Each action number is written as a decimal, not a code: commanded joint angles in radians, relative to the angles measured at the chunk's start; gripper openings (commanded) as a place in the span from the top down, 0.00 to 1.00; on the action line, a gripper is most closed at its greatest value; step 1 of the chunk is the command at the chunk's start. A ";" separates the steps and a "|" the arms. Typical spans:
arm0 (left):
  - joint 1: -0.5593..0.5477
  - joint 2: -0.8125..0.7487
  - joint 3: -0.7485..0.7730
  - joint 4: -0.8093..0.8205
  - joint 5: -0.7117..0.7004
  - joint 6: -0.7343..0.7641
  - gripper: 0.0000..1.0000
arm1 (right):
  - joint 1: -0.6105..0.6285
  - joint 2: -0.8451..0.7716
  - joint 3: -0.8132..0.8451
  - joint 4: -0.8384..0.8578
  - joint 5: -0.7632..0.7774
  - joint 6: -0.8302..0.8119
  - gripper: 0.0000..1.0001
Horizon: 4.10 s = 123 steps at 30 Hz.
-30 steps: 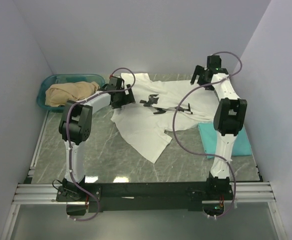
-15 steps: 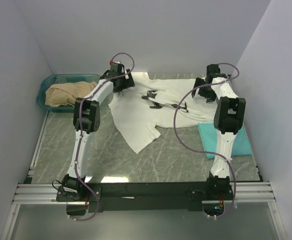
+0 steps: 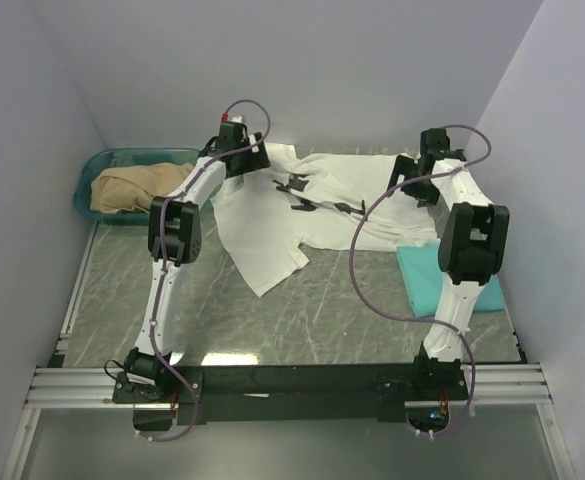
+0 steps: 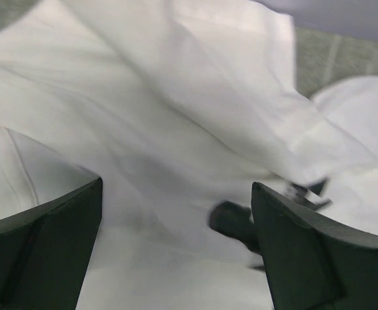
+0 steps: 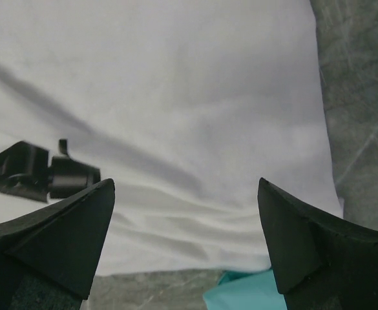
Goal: Fold and stack the t-shirts
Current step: Flatten the tshirt out
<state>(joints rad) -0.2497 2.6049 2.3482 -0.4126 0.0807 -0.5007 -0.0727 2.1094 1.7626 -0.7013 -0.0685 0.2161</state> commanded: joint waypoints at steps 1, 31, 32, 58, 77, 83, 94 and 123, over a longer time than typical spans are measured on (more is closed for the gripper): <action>-0.072 -0.237 -0.036 0.024 -0.009 0.053 0.01 | -0.004 -0.138 -0.056 0.057 0.001 0.012 0.03; -0.508 -1.116 -1.535 0.070 -0.254 -0.386 0.08 | -0.108 -0.528 -0.526 0.189 -0.028 0.129 0.02; -0.510 -1.102 -1.523 0.075 -0.256 -0.391 0.10 | -0.108 -0.532 -0.526 0.191 -0.027 0.128 0.02; -0.290 -0.901 -1.038 -0.051 -0.541 -0.259 0.99 | 0.123 -0.425 -0.457 0.082 0.099 -0.067 0.02; -0.137 -1.016 -0.952 -0.101 -0.568 -0.239 0.99 | 0.320 -0.243 -0.447 0.134 0.047 -0.006 0.03; -0.100 -1.115 -1.055 -0.127 -0.610 -0.277 0.99 | 0.356 -0.227 -0.468 0.144 0.053 0.009 0.03; -0.083 -1.244 -1.142 -0.163 -0.671 -0.318 0.99 | 0.524 -0.275 -0.564 0.171 0.026 0.040 0.03; -0.082 -1.224 -1.184 -0.092 -0.595 -0.300 0.99 | 0.125 -0.362 -0.552 0.094 0.193 -0.012 0.13</action>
<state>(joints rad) -0.3363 1.3869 1.1648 -0.5400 -0.5190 -0.8066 0.0738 1.7405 1.2083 -0.6048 0.0978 0.2138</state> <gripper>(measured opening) 0.023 0.870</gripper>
